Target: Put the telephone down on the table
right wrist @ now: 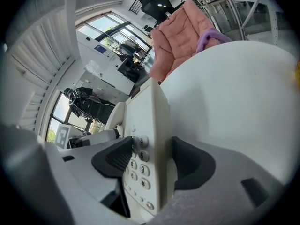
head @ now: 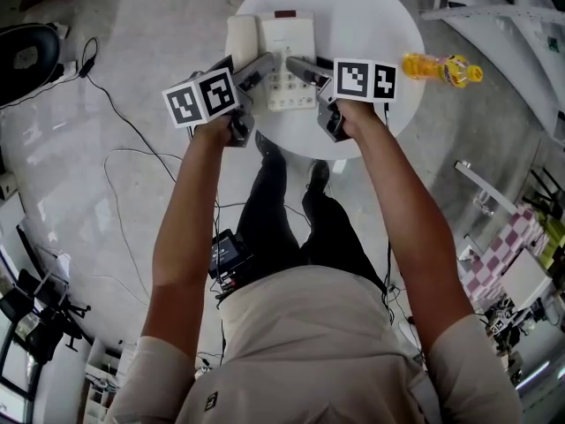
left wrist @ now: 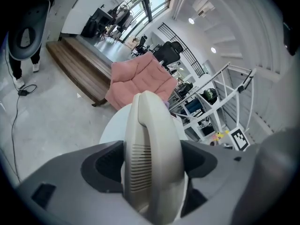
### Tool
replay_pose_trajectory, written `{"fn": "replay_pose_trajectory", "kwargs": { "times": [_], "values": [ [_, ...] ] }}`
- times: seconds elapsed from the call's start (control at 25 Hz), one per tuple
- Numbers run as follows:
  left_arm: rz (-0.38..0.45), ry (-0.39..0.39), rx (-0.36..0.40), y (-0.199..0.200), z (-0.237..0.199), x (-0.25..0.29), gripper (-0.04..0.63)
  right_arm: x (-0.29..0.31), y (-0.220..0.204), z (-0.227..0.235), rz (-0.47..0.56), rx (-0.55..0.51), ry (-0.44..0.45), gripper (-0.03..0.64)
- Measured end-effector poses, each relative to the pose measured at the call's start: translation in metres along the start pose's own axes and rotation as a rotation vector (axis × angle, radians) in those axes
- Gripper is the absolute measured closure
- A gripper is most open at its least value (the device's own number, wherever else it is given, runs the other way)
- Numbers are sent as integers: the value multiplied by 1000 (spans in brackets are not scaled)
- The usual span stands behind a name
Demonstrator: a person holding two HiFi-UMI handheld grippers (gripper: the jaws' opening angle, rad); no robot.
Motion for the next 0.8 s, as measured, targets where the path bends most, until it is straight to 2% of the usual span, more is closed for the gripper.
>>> {"fn": "replay_pose_trajectory", "kwargs": {
  "times": [0.44,0.64,0.8],
  "values": [
    [-32,54,26,-11,-9,10,261,9,-4,8,-29,-53,-65,359],
    [-26,55,58,-12,-7,11,259,11,-6,12,-22,-43,-66,351],
    [-23,45,78,-14,-6,11,259,9,-6,13,-28,-81,-109,344]
  ]
}}
Point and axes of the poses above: the fingertips, and each gripper's own axes: x forward along the fingers, z to its right, y out of its top, the point moved 7 cm from there along -x, backward along the fingers, and after that the axes turned 4 degrees about -z, right-handed, at the moved point
